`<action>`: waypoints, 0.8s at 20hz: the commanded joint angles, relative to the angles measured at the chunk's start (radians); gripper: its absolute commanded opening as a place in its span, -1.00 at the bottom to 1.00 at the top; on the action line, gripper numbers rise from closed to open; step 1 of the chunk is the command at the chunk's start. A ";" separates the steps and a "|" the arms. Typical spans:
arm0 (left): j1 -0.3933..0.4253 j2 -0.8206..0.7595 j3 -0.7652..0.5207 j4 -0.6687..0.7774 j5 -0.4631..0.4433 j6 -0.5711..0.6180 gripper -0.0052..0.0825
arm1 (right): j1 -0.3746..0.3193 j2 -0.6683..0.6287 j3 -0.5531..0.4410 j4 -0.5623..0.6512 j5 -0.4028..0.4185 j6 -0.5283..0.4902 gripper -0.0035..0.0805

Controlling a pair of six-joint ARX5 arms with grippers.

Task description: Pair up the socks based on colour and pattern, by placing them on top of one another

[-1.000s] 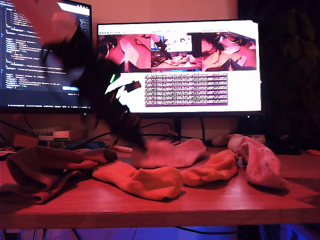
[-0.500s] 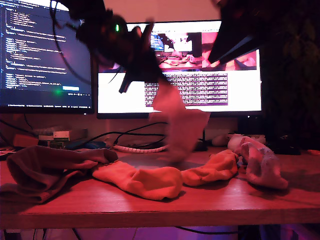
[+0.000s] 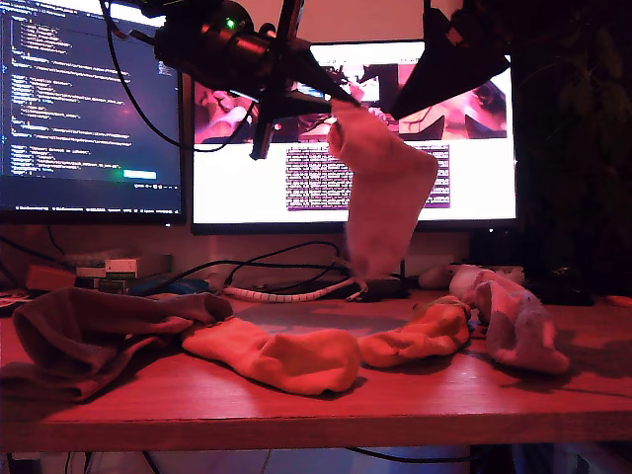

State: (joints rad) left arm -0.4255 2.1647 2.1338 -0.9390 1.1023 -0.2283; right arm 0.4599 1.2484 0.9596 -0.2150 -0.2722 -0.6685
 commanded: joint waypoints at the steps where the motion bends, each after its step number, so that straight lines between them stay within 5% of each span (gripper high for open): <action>1: -0.010 0.026 0.013 0.013 0.024 -0.015 -0.93 | 0.006 0.019 -0.004 0.022 -0.003 -0.019 -0.01; 9: -0.054 0.026 0.013 0.050 0.070 -0.098 -0.93 | 0.072 0.075 -0.004 0.110 0.054 -0.122 0.18; 10: -0.061 0.026 0.013 0.050 0.076 -0.098 -0.93 | 0.075 0.077 -0.004 0.113 0.068 -0.124 0.01; 13: -0.068 0.026 0.013 0.050 0.088 -0.097 -0.93 | 0.075 0.077 -0.004 0.082 0.074 -0.124 -0.91; 16: -0.067 0.023 0.013 0.050 0.095 -0.097 -0.93 | 0.075 0.077 -0.004 0.090 0.112 -0.116 -0.94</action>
State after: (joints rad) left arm -0.4911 2.1647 2.1338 -0.8959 1.1858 -0.3279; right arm 0.5320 1.3178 0.9596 -0.1341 -0.1692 -0.7868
